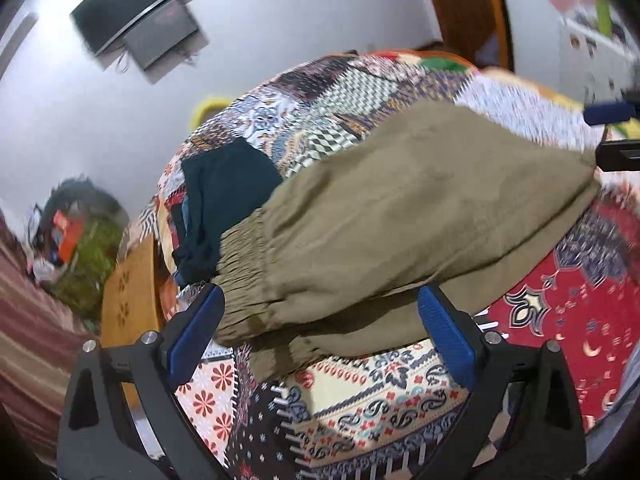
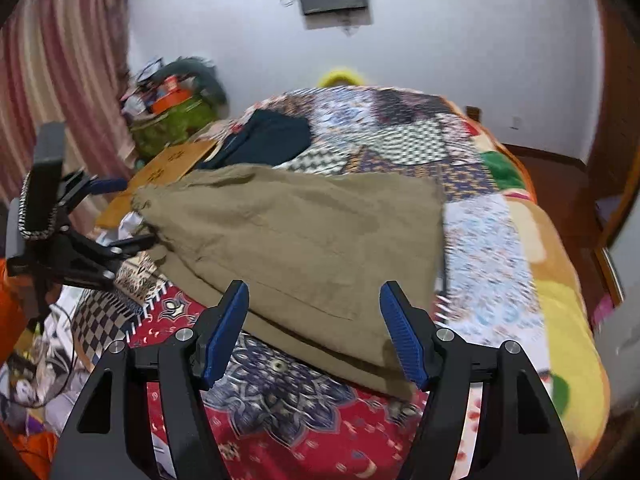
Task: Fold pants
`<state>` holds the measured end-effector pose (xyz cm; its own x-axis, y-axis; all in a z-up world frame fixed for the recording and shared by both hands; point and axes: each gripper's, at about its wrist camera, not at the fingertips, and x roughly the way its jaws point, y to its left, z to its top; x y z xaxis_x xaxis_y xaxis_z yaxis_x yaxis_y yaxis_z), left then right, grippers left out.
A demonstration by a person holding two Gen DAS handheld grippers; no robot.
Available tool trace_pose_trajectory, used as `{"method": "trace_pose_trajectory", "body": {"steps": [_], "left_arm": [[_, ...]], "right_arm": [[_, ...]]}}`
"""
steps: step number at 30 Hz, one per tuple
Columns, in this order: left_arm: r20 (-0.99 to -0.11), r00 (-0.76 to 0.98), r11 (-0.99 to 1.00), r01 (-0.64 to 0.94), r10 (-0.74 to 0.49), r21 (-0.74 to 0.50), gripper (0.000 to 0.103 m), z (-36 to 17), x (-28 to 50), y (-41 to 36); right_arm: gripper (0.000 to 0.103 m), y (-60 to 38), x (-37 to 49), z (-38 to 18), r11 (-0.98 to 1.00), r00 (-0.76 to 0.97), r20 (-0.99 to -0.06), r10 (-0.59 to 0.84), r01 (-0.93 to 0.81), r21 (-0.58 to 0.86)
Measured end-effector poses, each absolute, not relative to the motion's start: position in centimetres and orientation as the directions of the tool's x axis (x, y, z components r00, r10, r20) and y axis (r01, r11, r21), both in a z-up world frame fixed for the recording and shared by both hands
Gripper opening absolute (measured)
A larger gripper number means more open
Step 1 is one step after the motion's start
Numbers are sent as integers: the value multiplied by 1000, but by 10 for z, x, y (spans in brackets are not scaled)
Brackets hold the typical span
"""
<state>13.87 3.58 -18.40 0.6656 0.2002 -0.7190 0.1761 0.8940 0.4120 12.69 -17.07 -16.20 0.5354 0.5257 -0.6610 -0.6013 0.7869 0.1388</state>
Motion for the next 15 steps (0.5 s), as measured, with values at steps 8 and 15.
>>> {"method": "trace_pose_trajectory", "body": {"steps": [8,15], "left_arm": [[-733,665,878,254,146,406,97,-191,159,20],[-772,635,924,291,7,248,58,-175,176,19]], "right_arm": [[64,-127,132,-188,721,448,-714,539,-683,116],[62,-104,137,-193,698,458,-712,532,-714,62]]}}
